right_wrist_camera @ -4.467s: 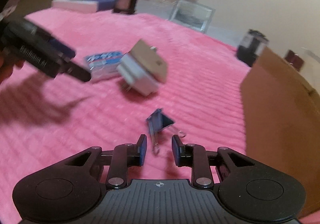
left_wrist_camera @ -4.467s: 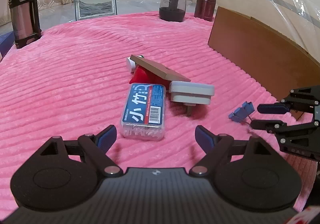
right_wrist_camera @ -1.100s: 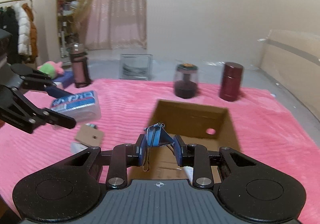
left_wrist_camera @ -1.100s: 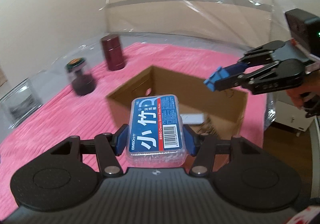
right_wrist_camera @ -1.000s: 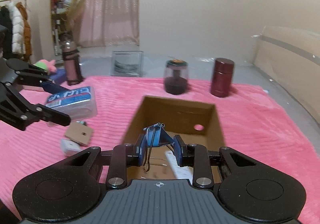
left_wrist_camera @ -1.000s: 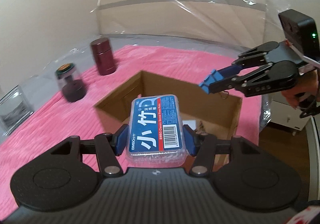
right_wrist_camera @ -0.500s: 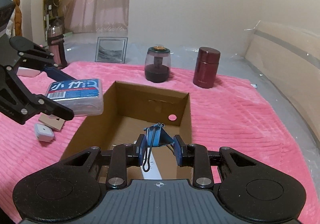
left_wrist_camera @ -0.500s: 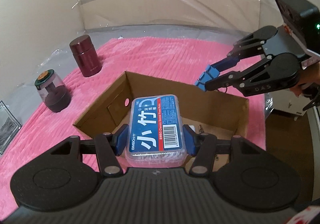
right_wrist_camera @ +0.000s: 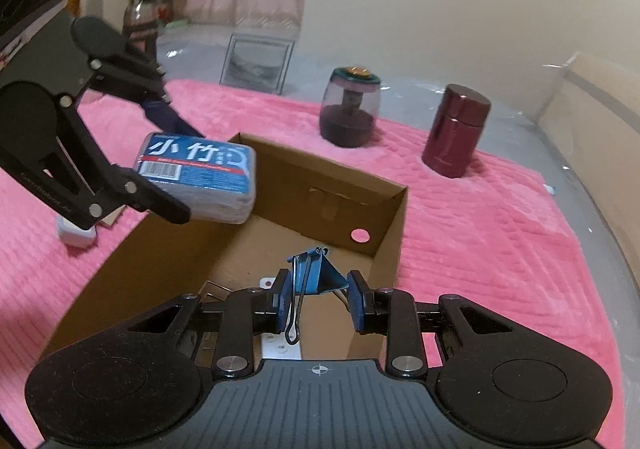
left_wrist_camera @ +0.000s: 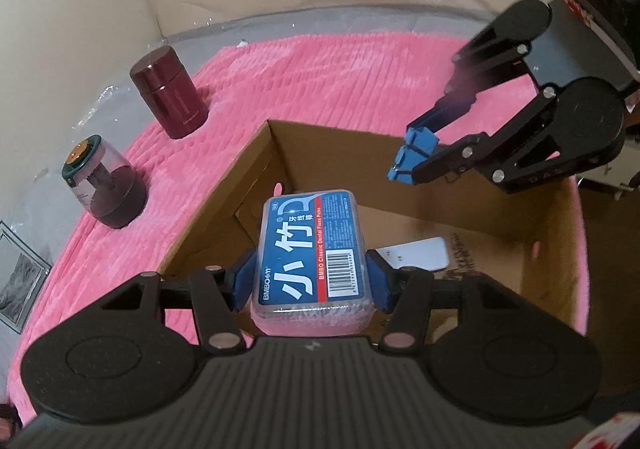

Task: Organize rigid objects
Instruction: 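Carry the toothpick box and binder clip together over the cardboard box, then lower both items into the box and open both tools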

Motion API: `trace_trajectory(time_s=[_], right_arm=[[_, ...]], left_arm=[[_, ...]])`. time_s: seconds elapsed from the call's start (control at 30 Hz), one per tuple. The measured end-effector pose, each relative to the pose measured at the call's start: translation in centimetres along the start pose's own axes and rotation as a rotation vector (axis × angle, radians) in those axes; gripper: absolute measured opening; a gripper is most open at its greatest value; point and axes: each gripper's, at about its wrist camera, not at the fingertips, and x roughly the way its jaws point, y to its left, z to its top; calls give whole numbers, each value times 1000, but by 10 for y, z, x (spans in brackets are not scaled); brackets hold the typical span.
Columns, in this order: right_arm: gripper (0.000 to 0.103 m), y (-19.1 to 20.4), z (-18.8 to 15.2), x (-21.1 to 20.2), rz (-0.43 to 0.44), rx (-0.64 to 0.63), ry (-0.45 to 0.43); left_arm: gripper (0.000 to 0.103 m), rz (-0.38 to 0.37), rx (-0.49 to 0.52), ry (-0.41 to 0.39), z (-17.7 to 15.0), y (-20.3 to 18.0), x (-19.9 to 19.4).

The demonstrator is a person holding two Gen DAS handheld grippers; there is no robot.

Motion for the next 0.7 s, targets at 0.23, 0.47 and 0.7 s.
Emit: trace_trajectory(time_s=[0.23, 0.47, 0.7], right_arm=[[26, -3, 11, 53, 33, -108, 82], [26, -7, 15, 101, 27, -182, 180], [26, -9, 21, 133, 18, -201, 252]], left_arm=[[52, 14, 7, 71, 3, 14, 50], [52, 50, 13, 133, -1, 20, 88], [52, 54, 0, 173, -7, 27, 111]])
